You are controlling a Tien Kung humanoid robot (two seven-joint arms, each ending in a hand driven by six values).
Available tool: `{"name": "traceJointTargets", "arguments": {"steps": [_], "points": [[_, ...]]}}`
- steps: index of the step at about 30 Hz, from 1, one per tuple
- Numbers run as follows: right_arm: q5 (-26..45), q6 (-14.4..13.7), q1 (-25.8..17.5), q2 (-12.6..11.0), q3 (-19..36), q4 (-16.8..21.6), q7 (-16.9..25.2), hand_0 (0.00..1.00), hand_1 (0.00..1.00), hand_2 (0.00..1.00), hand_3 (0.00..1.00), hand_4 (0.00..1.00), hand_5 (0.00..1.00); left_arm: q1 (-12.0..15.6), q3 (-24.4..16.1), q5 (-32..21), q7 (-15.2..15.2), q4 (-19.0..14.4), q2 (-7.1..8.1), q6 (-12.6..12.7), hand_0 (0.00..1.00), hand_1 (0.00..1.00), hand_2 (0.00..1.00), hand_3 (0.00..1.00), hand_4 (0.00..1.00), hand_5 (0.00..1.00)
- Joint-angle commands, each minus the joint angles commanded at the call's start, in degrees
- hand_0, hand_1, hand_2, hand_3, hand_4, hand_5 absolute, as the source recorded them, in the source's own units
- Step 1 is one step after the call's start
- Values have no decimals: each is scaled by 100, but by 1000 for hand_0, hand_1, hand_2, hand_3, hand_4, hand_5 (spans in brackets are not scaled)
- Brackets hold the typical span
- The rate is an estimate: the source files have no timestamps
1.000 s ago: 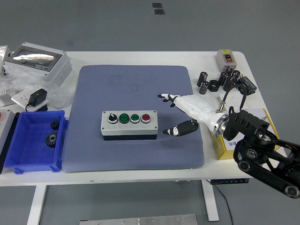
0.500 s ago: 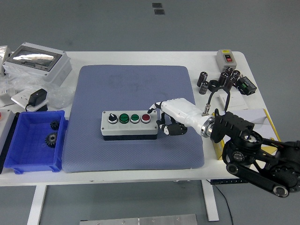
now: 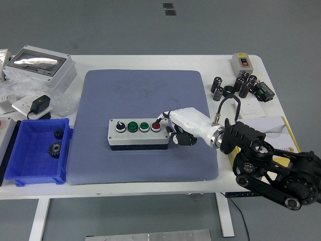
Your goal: Pick up the button,place it on the desk,press the button,press the button
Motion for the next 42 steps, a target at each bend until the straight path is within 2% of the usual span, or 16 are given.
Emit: {"name": "traceJointTargets", "arguments": {"steps": [6, 9, 12, 17, 19, 24, 25, 30, 31, 36, 37, 42], "points": [[-146, -39, 17, 18, -213, -54, -98, 66, 119, 169, 737, 239, 2, -6, -5, -5, -44, 12, 6, 10, 708, 685, 686, 823, 481, 794], [-123, -195, -9, 2, -130, -39, -26, 67, 118, 167, 735, 245, 2, -8, -2, -14, -50, 12, 5, 22, 709, 684, 685, 826, 487, 802], [133, -435, -87, -57, 195, 63, 248, 67, 118, 167, 735, 245, 2, -2, 3, -18, -36, 6, 1, 30, 709, 684, 685, 826, 487, 802], [869, -557, -377, -194, 907, 365, 826, 67, 117, 165, 734, 255, 2, 8, 15, -21, 7, -4, -4, 21, 709, 684, 685, 826, 489, 808], [1229, -637, -572, -199, 1204, 345, 1078, 71, 123, 167, 728, 251, 2, 11, 18, -22, 22, -6, -8, 16, 709, 684, 684, 827, 490, 812], [2186, -972, -1191, 68, 1995, -151, 1750, 71, 123, 167, 728, 251, 2, 14, 12, -3, 35, 3, -23, -6, 709, 684, 684, 827, 490, 812], [2361, -1027, -1333, 136, 2163, -244, 1887, 70, 155, 196, 722, 507, 196, 16, 11, -2, 33, 7, -26, -9, 709, 684, 684, 826, 492, 812], [3143, -1146, -2055, 469, 2983, -464, 2536, 70, 155, 196, 722, 507, 196, 28, 29, -18, 44, 27, -51, -24, 709, 684, 684, 826, 492, 812], [3303, -1135, -2207, 535, 3145, -488, 2672, 521, 645, 676, 784, 831, 583, 26, 38, -25, 50, 33, -54, -26, 709, 685, 684, 823, 493, 811], [3987, -1065, -2806, 803, 3763, -566, 3261, 521, 645, 676, 784, 831, 583, 3, 23, 3, 56, 46, -55, -43, 709, 685, 684, 823, 493, 811], [4116, -1052, -2902, 848, 3869, -564, 3377, 769, 752, 779, 793, 857, 708, 0, 10, 25, 55, 47, -52, -51, 709, 685, 684, 825, 494, 809], [4501, -1035, -3084, 912, 4132, -495, 3651, 769, 752, 779, 793, 857, 708, -26, -83, 178, 20, 64, -14, -102, 709, 685, 684, 825, 494, 809]]}}
